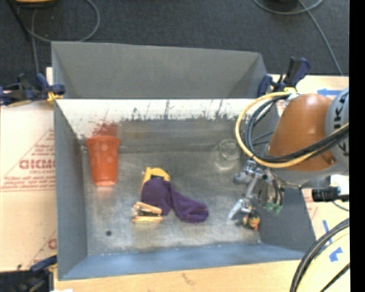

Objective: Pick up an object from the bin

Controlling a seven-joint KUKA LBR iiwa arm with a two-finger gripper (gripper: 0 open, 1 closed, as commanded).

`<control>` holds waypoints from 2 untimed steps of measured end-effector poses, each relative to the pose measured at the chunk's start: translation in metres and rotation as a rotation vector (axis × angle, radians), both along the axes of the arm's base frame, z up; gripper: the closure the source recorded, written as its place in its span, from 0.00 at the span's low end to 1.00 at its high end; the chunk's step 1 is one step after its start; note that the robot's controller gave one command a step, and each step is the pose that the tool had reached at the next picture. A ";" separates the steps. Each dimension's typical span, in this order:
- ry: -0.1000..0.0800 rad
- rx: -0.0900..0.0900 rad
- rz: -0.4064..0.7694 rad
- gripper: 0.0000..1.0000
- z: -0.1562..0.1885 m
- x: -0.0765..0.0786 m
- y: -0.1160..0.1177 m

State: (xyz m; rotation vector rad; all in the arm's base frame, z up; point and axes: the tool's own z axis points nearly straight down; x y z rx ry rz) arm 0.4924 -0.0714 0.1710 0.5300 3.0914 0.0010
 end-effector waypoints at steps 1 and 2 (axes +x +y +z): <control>0.003 -0.001 -0.060 0.00 -0.026 -0.011 0.022; 0.004 -0.002 0.106 0.00 -0.044 -0.008 0.057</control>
Offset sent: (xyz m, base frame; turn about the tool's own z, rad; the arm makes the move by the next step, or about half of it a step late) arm -0.0056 0.0819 -0.0560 -0.1949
